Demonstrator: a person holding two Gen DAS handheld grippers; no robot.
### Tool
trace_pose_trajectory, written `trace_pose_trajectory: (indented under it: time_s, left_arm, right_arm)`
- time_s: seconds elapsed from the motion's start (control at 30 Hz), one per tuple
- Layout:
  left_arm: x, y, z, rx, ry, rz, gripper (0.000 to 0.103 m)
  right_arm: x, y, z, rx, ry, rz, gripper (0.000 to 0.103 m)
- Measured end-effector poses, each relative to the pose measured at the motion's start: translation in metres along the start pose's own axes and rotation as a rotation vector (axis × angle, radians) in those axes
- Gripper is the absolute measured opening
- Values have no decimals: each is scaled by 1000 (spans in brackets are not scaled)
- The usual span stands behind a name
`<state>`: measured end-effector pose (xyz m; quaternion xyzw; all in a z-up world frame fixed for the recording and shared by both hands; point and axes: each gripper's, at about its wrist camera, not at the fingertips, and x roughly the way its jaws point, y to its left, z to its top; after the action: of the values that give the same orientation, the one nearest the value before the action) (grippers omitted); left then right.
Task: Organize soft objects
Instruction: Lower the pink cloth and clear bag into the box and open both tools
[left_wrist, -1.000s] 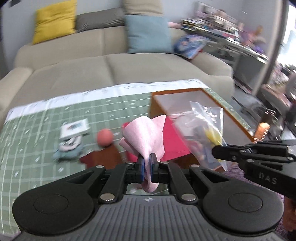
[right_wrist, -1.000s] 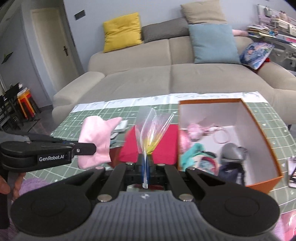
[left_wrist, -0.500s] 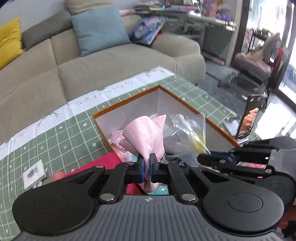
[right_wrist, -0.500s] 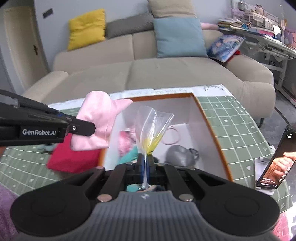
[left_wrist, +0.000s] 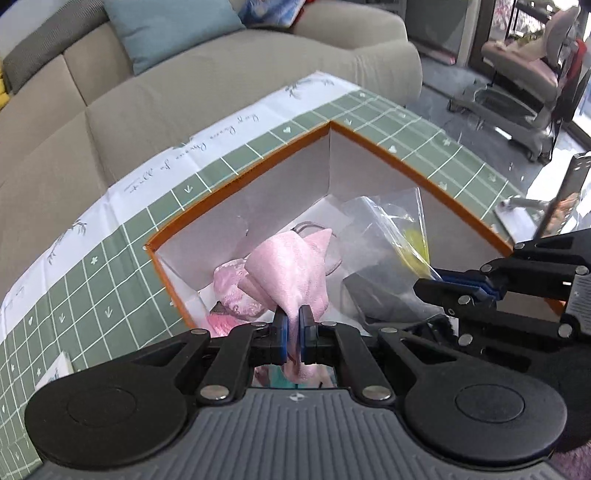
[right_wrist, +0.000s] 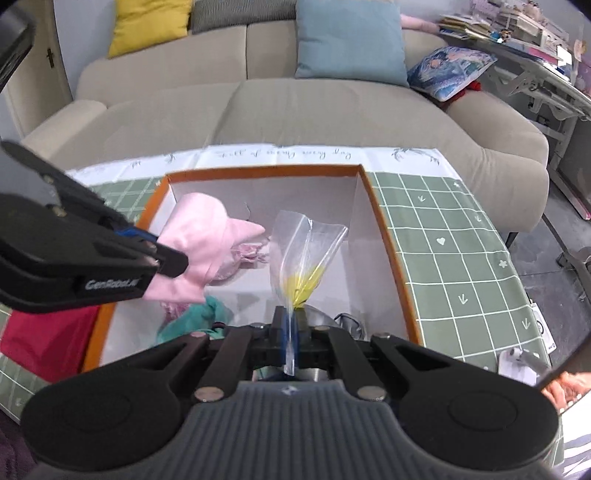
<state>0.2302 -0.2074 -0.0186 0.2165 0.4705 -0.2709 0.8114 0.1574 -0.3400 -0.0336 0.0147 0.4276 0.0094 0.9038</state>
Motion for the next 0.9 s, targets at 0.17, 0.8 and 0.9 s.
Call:
trace_pose_trajectory:
  time_s: [0.17,0.8,0.9]
  left_arm:
    - [29,-1,10,24,59,23,7]
    - [48,4,8,-22,59,40,54]
    - [39,7,8,-34,39,45,54]
  right_arm:
    - [19,3,3,-43,25,-28,1]
    - [42,8,2,-119,63,-106,38]
    - [35,9,3,-117,48,-116,49]
